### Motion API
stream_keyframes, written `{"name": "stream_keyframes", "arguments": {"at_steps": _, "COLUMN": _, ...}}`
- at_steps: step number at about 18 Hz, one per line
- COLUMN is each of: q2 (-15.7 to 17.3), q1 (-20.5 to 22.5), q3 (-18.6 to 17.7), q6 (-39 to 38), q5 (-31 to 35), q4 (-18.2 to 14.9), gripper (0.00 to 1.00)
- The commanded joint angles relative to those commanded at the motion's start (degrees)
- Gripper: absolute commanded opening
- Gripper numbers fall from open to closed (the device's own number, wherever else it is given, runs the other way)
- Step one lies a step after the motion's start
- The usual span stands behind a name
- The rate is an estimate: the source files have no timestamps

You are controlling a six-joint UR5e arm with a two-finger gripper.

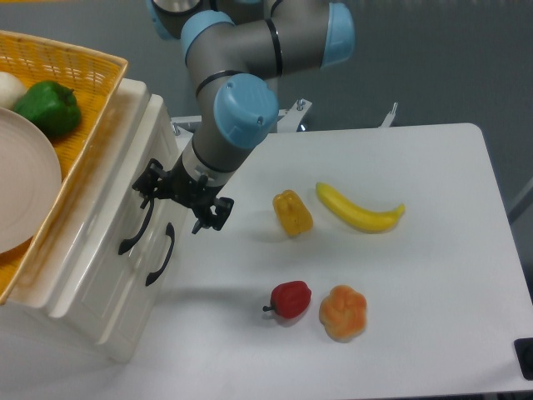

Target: Slide open the top white drawer

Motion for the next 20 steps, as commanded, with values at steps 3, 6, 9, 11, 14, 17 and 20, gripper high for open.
{"name": "stream_keyframes", "arguments": {"at_steps": 3, "q2": -0.7, "q1": -0.5, "q3": -0.1, "q6": -0.5, "q5": 0.1, "q4": 0.4, "gripper": 1.0}}
{"name": "stream_keyframes", "arguments": {"at_steps": 6, "q2": -1.2, "q1": -0.7, "q3": -0.4, "q6": -0.5, "q5": 0.2, "q4": 0.4, "gripper": 1.0}}
{"name": "stream_keyframes", "arguments": {"at_steps": 9, "q2": -1.6, "q1": -1.0, "q3": -0.4, "q6": -0.5, "q5": 0.4, "q4": 0.4, "gripper": 1.0}}
{"name": "stream_keyframes", "arguments": {"at_steps": 11, "q2": -1.6, "q1": -1.0, "q3": -0.5, "q6": -0.5, "q5": 0.5, "q4": 0.4, "gripper": 1.0}}
{"name": "stream_keyframes", "arguments": {"at_steps": 14, "q2": -1.9, "q1": -1.1, "q3": -0.5, "q6": -0.4, "q5": 0.7, "q4": 0.4, "gripper": 1.0}}
{"name": "stream_keyframes", "arguments": {"at_steps": 17, "q2": -2.5, "q1": -1.1, "q3": -0.5, "q6": -0.2, "q5": 1.3, "q4": 0.7, "gripper": 1.0}}
{"name": "stream_keyframes", "arguments": {"at_steps": 20, "q2": -2.9, "q1": -1.1, "q3": -0.5, "q6": -0.1, "q5": 1.8, "q4": 0.8, "gripper": 1.0}}
